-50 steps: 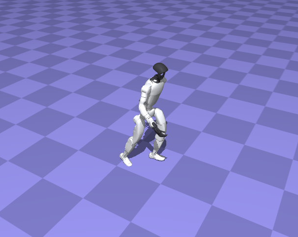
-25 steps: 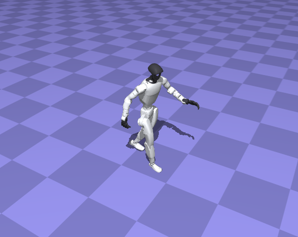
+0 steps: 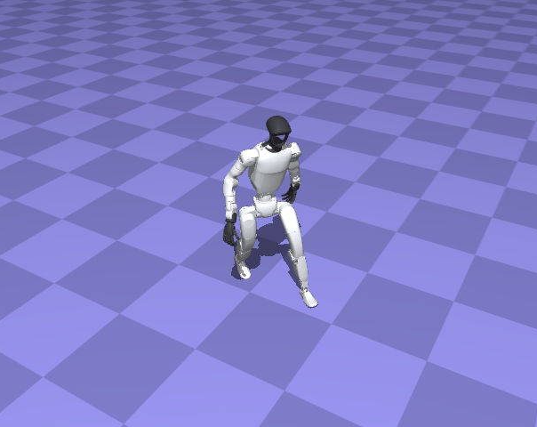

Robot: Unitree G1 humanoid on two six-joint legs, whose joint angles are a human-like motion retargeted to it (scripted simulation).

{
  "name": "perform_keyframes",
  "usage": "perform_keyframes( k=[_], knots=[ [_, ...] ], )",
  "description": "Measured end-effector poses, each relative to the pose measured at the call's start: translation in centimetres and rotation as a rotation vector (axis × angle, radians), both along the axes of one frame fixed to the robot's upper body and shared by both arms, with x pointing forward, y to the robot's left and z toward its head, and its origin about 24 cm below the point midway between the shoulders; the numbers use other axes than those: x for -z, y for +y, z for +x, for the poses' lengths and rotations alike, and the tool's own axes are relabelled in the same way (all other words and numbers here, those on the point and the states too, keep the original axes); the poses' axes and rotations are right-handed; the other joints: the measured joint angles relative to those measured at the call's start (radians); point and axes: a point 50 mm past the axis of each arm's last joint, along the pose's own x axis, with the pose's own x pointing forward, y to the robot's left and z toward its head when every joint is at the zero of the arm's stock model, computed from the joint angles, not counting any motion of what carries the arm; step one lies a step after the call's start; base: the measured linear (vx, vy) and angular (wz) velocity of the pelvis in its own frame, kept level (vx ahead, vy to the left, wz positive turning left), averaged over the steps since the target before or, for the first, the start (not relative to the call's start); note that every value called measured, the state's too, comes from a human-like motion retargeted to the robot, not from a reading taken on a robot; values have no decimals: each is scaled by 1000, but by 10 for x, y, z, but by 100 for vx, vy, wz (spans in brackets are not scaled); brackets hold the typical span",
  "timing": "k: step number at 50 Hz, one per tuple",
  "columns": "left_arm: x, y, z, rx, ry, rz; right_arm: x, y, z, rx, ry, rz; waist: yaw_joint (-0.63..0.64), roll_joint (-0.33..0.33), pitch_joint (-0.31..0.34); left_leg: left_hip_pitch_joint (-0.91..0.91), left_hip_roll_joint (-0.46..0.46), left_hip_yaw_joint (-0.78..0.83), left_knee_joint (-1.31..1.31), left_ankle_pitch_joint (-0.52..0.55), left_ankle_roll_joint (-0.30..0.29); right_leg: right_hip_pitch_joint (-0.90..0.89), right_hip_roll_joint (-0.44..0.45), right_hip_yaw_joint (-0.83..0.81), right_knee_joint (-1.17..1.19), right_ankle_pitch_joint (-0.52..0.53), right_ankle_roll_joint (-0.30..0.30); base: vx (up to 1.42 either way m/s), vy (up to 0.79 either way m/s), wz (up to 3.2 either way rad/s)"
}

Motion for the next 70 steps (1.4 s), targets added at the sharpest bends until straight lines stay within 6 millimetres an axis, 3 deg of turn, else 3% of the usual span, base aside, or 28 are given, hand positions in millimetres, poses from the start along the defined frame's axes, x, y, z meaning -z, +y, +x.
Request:
perform_keyframes(
  k=[2,4,6,8,10,13,15,18,20,22,24,26,28,30,33,36,40,44,46,50,53,55,57,60,63,65,68,70],
  knots=[
    [3,7,10,54,14,68,2,-14,-17,143,8,-36,-16,13,60,-14,1,-12,213,-116,35,-33,-21,-109,287,-106,-2,73,29,-17],
    [6,17,32,162,7,227,7,-19,-34,322,11,-70,-24,28,104,-23,26,17,414,-252,40,-107,-75,-214,576,-239,-122,63,18,-80],
    [3,34,71,340,-54,502,11,-16,-45,469,21,-53,-40,17,106,-39,48,72,520,-329,60,-258,-155,-299,837,-371,-214,53,10,-126],
    [-7,49,117,367,-164,755,15,-10,-51,540,45,26,-92,2,78,-30,52,123,511,-335,83,-418,-160,-307,946,-419,-243,48,2,-115],
    [-22,58,162,221,-347,902,18,-4,-54,546,75,150,-179,4,37,1,51,161,432,-292,103,-552,-90,-293,900,-380,-203,48,-8,-88],
    [-53,66,222,-90,-716,878,19,1,-60,521,113,300,-313,43,-25,63,62,196,289,-180,110,-645,-25,-393,578,-288,-114,53,-18,-85],
    [-77,71,250,-167,-920,811,20,-1,-71,502,135,327,-383,61,-61,110,49,211,219,-99,101,-638,-17,-510,268,-217,-58,60,-23,-97],
    [-98,79,265,-197,-1049,782,21,-10,-101,500,192,259,-426,49,-91,194,-13,202,208,-23,89,-607,-27,-681,-102,-102,23,65,-22,-150],
    [-99,81,262,-268,-1049,783,23,-14,-124,576,230,214,-416,39,-89,226,-55,156,294,-10,105,-598,-31,-731,-184,-40,38,67,-16,-226],
    [-88,77,252,-331,-1000,782,24,-21,-140,656,269,156,-381,53,-66,178,-60,98,568,-33,90,-593,-16,-664,-110,-77,-40,64,-10,-271],
    [-71,72,235,-313,-900,771,27,-29,-135,714,294,86,-368,69,-42,89,-76,17,883,-110,113,-602,17,-556,-1,-168,-116,59,-8,-279],
    [-44,62,200,-202,-720,718,26,-40,-109,684,293,-36,-359,69,-15,22,-82,-9,1174,-186,107,-606,53,-438,133,-264,-163,65,-5,-323],
    [-15,43,146,-42,-483,602,20,-44,-68,605,194,-151,-344,32,-20,-29,-104,9,1373,-241,118,-625,63,-317,296,-324,-142,76,-6,-355],
    [7,14,94,96,-247,380,11,-30,-18,483,37,-106,-326,-5,-32,-84,-133,21,1463,-299,160,-517,91,-176,187,-279,-136,77,-13,-358],
    [17,-20,34,160,-7,88,-4,11,31,250,-86,230,-230,-109,-83,-185,-152,98,1431,-349,255,-412,53,21,71,-140,-39,80,-10,-364],
    [14,-34,0,43,62,-18,-24,40,59,-26,-132,387,-97,-198,-110,-266,-159,159,1253,-315,274,-332,-17,197,-31,30,59,79,3,-364],
    [6,-24,-11,-82,-63,115,-42,64,78,-219,-223,378,120,-255,-92,-263,-152,194,836,-281,202,-238,-104,405,-141,210,174,77,17,-371],
    [1,-6,-3,-173,-121,202,-41,60,77,-144,-236,383,213,-176,-46,-106,-70,238,341,-260,129,-96,-100,389,-150,240,173,72,38,-249],
    [3,-6,8,-186,-119,205,-38,42,68,-35,-240,358,189,-73,24,5,-65,220,259,-247,105,12,-91,311,-85,210,123,60,71,-98],
    [13,-3,66,-9,-144,374,-25,8,25,315,-282,184,22,127,197,205,4,162,471,-463,68,46,19,27,446,168,0,63,54,30],
    [3,14,144,-48,-309,699,-3,1,-29,472,-141,75,-100,113,174,213,-33,172,509,-507,70,-243,-54,-140,910,20,-91,61,40,24],
    [-15,24,194,-189,-471,806,7,-7,-73,467,17,59,-206,123,121,217,-35,163,499,-492,56,-388,-34,-203,986,-129,-146,69,26,50],
    [-43,27,252,-444,-734,738,10,-20,-104,437,145,75,-306,147,72,231,-52,133,394,-420,35,-529,4,-238,917,-200,-170,75,16,40],
    [-85,16,309,-654,-1111,436,8,-40,-158,429,324,63,-475,210,-7,244,-52,81,270,-261,-24,-634,92,-262,533,-189,-170,87,5,58],
    [-121,2,343,-610,-1334,245,0,-63,-207,551,486,-74,-663,223,-17,316,-132,-26,193,-99,-28,-536,58,-353,-53,-45,-59,98,-1,118],
    [-133,-4,354,-498,-1388,164,-5,-65,-245,663,642,-164,-721,198,-42,375,-186,-85,159,-12,-15,-526,26,-443,-220,18,36,102,-5,45],
    [-119,-7,342,-486,-1308,6,-10,-57,-276,848,821,-198,-692,153,-57,427,-248,-132,225,69,27,-514,18,-416,-199,41,31,97,-5,-114],
    [-92,6,312,-645,-1157,208,-7,-60,-264,954,792,-199,-647,151,-33,392,-268,-119,404,103,44,-508,34,-329,-90,-31,-40,92,1,-220]
  ],
)
